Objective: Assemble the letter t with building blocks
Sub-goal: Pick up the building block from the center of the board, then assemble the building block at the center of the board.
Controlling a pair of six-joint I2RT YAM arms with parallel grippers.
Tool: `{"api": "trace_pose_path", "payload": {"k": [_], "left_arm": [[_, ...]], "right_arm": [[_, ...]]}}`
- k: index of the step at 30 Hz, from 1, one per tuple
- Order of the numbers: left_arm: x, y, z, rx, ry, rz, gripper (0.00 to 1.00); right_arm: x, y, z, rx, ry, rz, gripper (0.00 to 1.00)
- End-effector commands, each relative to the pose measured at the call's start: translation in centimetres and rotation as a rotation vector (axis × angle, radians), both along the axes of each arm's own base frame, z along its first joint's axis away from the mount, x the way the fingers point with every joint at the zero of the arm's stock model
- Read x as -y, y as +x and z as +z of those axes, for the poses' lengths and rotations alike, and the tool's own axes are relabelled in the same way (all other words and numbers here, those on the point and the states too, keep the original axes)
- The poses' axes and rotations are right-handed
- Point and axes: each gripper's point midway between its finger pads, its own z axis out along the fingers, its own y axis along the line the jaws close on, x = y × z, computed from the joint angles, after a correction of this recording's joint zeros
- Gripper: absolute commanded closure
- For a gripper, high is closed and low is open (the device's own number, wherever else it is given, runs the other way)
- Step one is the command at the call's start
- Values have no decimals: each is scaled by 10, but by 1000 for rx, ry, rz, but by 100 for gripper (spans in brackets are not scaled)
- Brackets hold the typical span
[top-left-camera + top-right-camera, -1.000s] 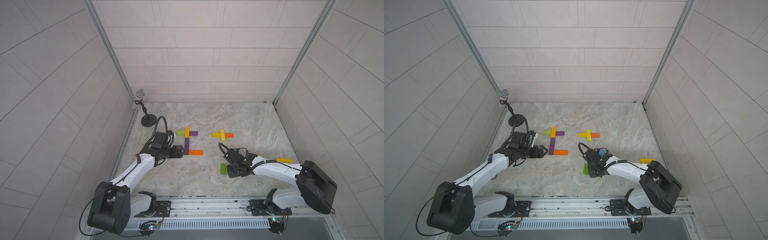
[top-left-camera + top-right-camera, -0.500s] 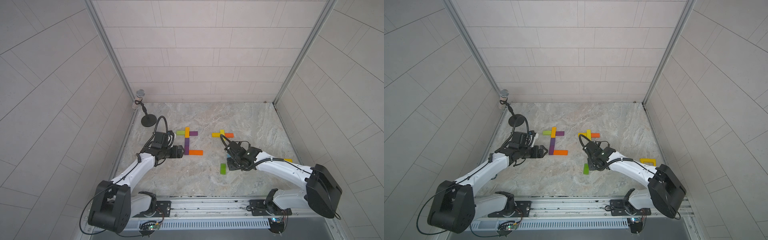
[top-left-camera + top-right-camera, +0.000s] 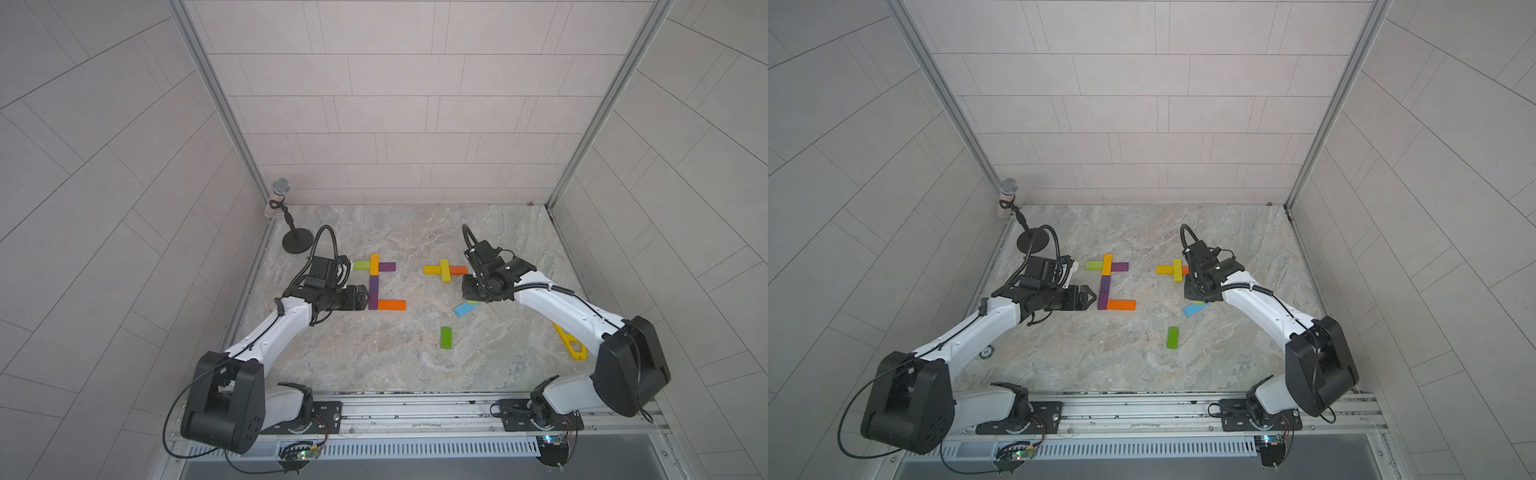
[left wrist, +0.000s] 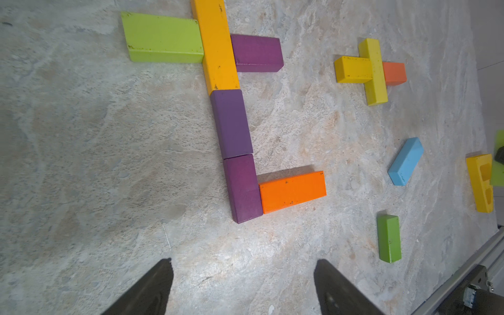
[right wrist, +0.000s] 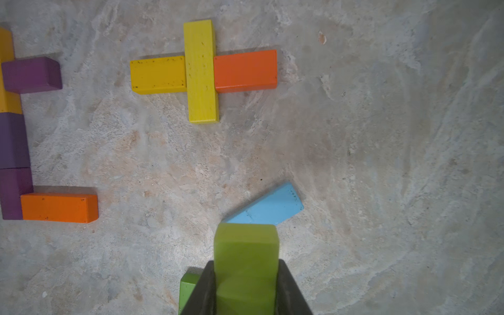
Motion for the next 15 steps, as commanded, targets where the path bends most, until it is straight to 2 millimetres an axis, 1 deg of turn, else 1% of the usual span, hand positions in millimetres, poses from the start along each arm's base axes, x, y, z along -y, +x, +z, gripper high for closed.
{"api": "trace_pose_path", "payload": {"k": [1, 9, 15], "left_arm": [[-5, 2, -1, -14, 45, -8, 14], [-7, 6, -12, -65, 43, 23, 14], [-8, 8, -14, -77, 24, 39, 14]], "right_arm": [[-2, 7, -5, -20, -7, -9, 96], [-12, 25, -24, -43, -16, -15, 96], [-24, 40, -37, -61, -13, 24, 96]]}}
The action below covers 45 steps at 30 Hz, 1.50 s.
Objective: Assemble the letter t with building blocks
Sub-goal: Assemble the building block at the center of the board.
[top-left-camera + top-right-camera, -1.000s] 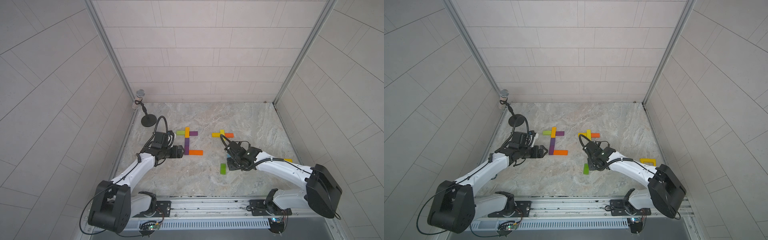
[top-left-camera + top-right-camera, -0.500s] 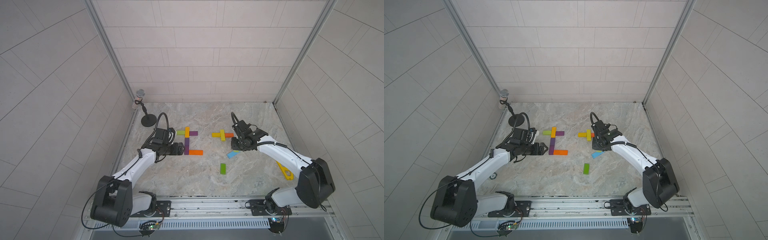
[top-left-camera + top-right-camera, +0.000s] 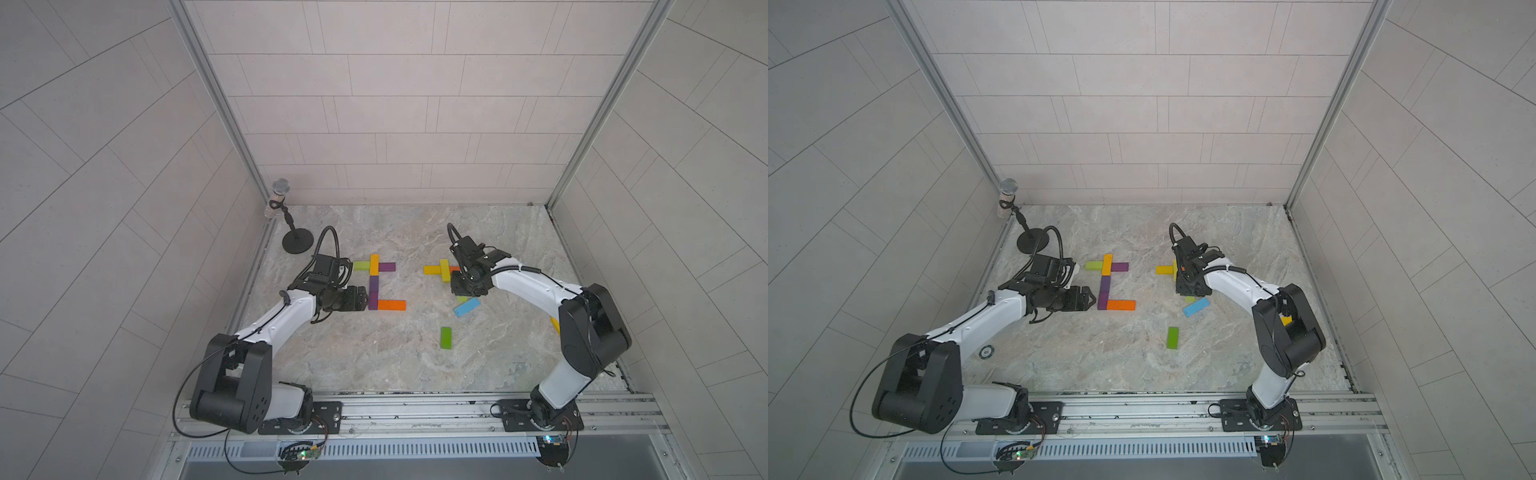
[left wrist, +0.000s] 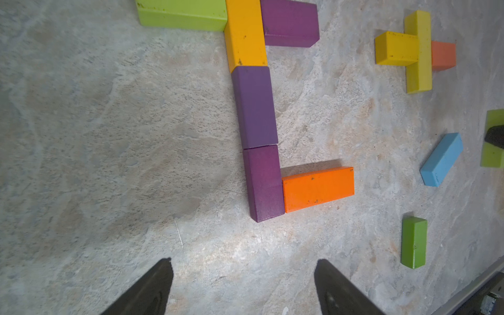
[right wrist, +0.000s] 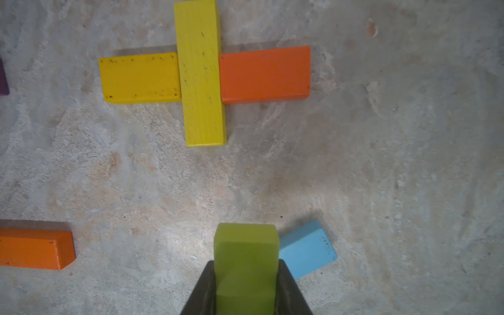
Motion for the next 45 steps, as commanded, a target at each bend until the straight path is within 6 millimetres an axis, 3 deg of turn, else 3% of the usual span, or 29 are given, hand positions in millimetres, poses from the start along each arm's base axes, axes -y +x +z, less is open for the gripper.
{"api": "trace_pose_path", "payload": {"k": [1, 13, 45], "left_arm": [[-1, 7, 7, 14, -12, 11, 14], [-11, 7, 3, 5, -4, 39, 14], [-10, 6, 2, -1, -17, 33, 14]], "right_arm": [[-7, 10, -1, 10, 5, 21, 96], [-27, 22, -19, -26, 14, 79, 97], [-25, 17, -49, -145, -43, 71, 98]]}}
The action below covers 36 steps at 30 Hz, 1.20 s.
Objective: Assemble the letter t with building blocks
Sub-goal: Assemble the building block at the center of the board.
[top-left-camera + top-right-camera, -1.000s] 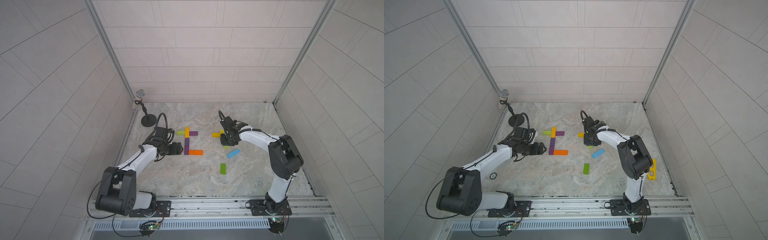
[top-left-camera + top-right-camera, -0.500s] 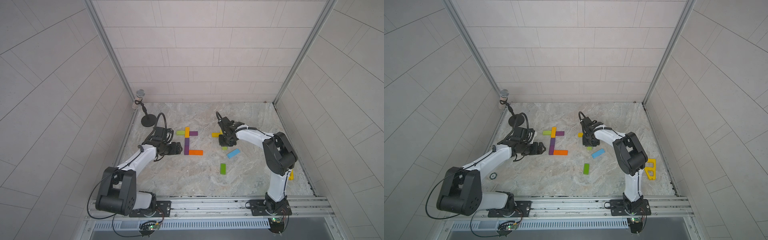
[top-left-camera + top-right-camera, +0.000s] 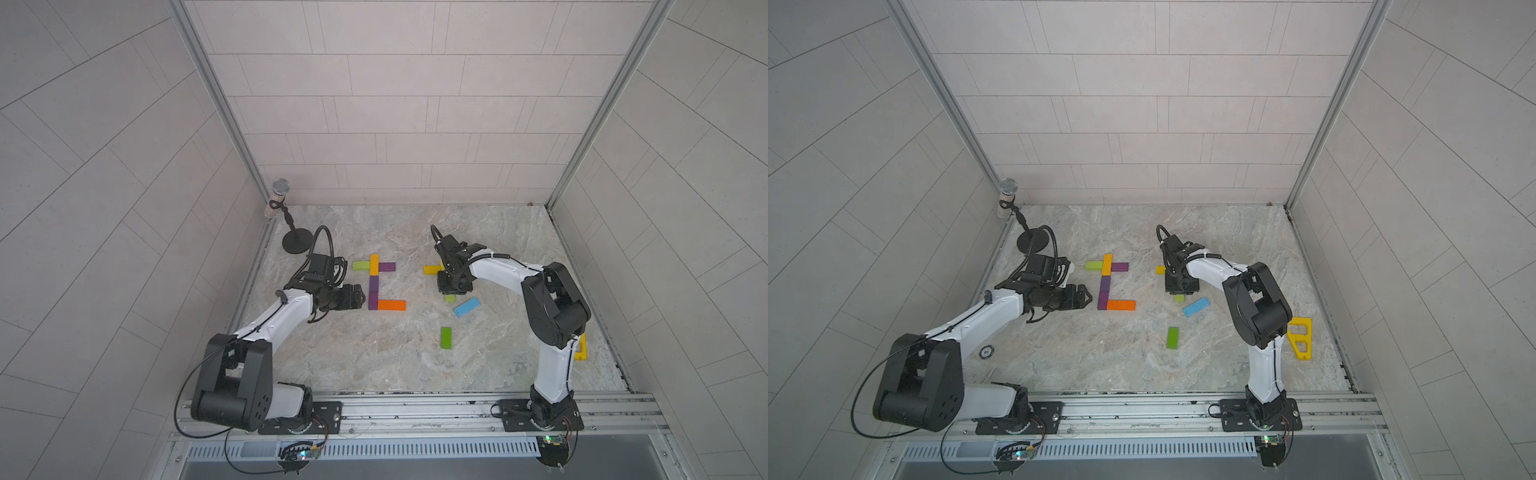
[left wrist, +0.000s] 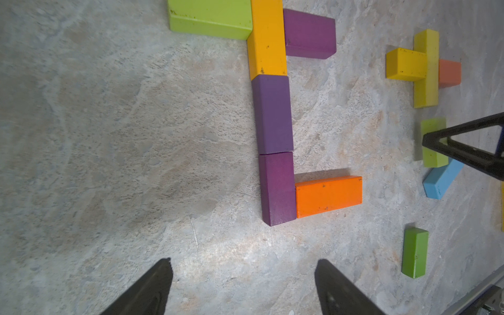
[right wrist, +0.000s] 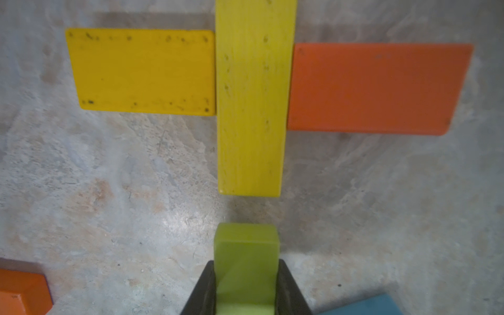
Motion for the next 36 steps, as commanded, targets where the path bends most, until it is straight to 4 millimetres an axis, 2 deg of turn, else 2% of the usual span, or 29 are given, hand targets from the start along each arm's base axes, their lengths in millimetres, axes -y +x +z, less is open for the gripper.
{"api": "trace_pose_path", "payload": {"k": [1, 18, 36], "left_arm": [[0, 2, 2, 1, -5, -6, 14], [0, 1, 1, 0, -2, -11, 13], [-1, 1, 1, 1, 0, -11, 13]], "right_arm": [[3, -4, -5, -28, -31, -5, 98], [6, 0, -14, -42, -48, -15, 97], [9, 6, -16, -37, -59, -33, 97]]}}
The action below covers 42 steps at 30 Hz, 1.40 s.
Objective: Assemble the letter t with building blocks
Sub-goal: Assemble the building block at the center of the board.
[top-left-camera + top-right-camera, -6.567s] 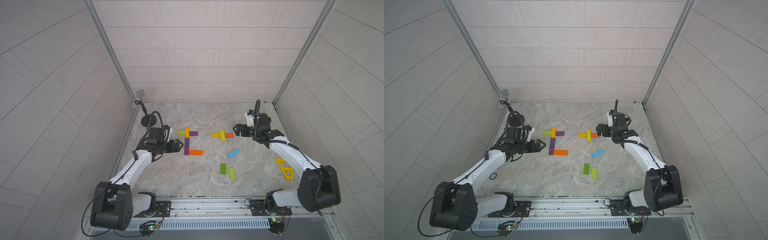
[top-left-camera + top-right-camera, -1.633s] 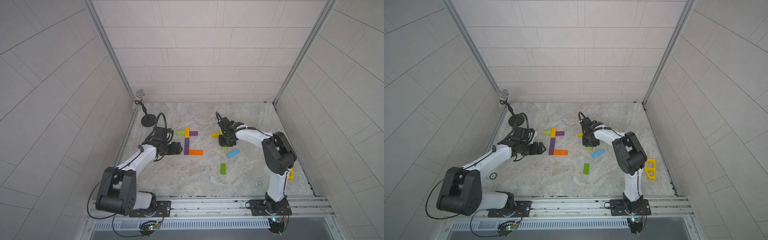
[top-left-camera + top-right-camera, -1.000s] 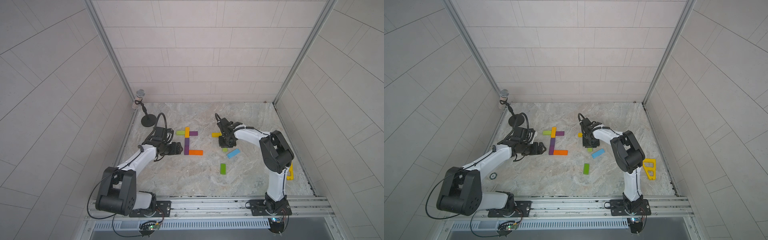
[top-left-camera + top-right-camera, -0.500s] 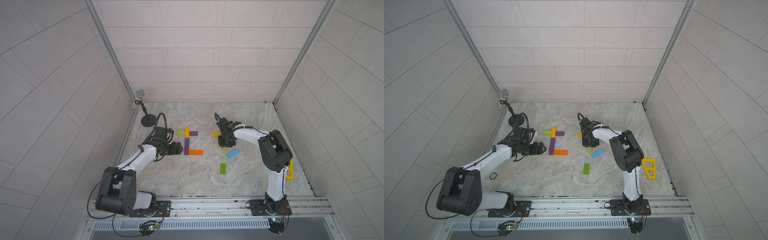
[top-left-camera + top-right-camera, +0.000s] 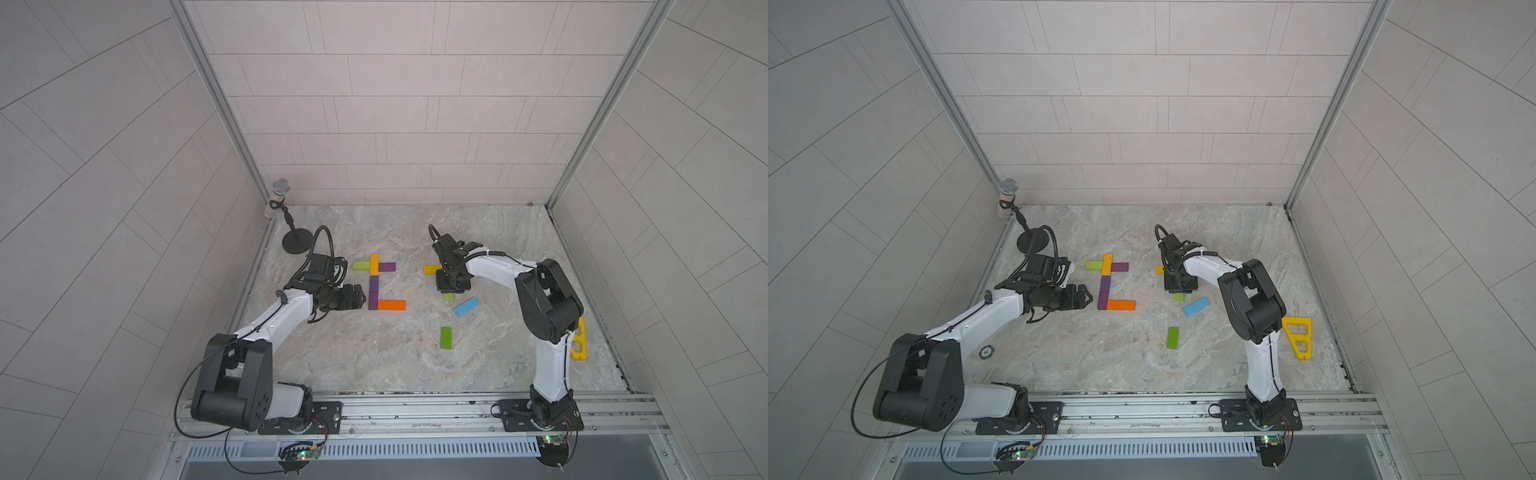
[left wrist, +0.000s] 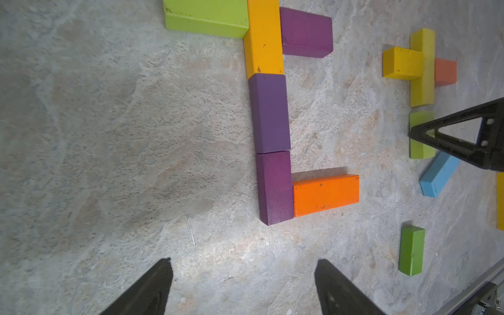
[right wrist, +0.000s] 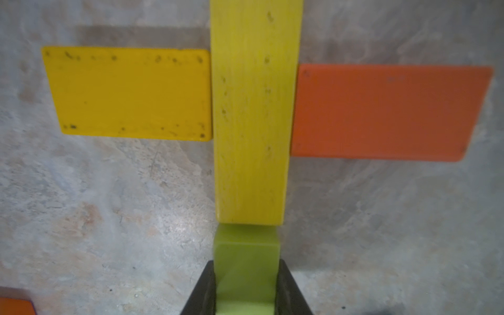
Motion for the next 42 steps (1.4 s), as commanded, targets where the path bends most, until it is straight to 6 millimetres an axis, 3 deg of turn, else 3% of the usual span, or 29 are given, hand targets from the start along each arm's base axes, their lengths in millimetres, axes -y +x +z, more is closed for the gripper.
{"api": "trace_pose_path", "payload": {"k": [1, 42], "left_arm": [[-2, 1, 1, 1, 7, -9, 13], [-1, 0, 0, -1, 5, -14, 13]], "right_arm": [[8, -3, -9, -30, -40, -22, 97], [9, 0, -12, -35, -31, -51, 95]]}}
